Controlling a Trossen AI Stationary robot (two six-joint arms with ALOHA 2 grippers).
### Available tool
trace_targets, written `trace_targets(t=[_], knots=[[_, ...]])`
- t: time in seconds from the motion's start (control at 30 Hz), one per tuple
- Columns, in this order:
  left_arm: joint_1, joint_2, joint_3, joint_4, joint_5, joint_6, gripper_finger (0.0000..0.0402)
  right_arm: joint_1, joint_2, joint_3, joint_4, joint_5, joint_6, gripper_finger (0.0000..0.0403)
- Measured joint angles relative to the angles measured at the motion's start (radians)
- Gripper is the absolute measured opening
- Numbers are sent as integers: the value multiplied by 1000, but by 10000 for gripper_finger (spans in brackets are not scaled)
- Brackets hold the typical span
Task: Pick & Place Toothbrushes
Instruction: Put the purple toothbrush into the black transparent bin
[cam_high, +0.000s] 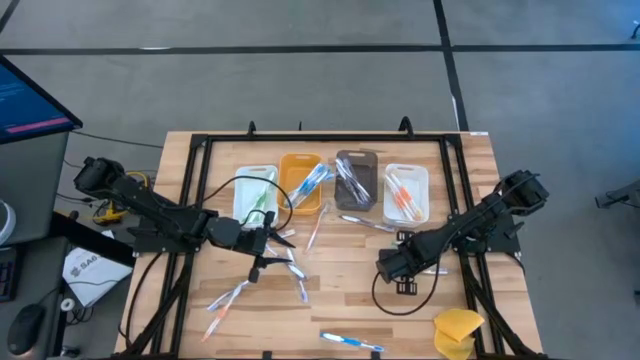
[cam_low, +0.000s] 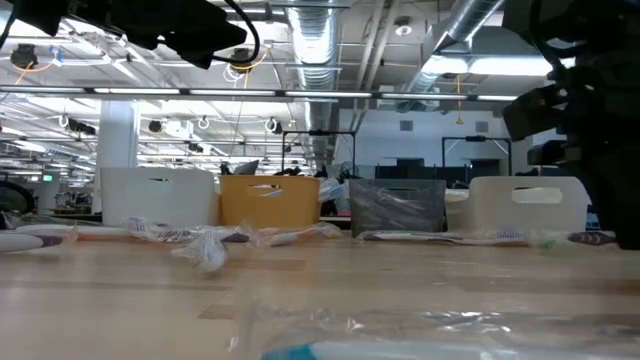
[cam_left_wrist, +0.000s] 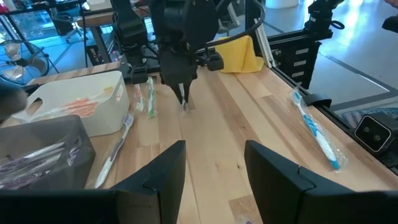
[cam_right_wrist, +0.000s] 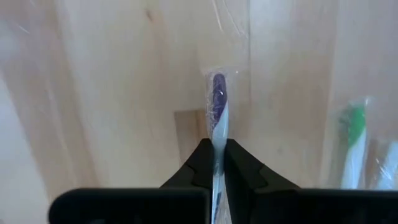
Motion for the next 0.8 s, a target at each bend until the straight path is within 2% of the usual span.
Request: trace_targets(t=[0.8], knots=[[0,0,0,34,0,39,158,1,-3,13,-18,-6,-19,8]])
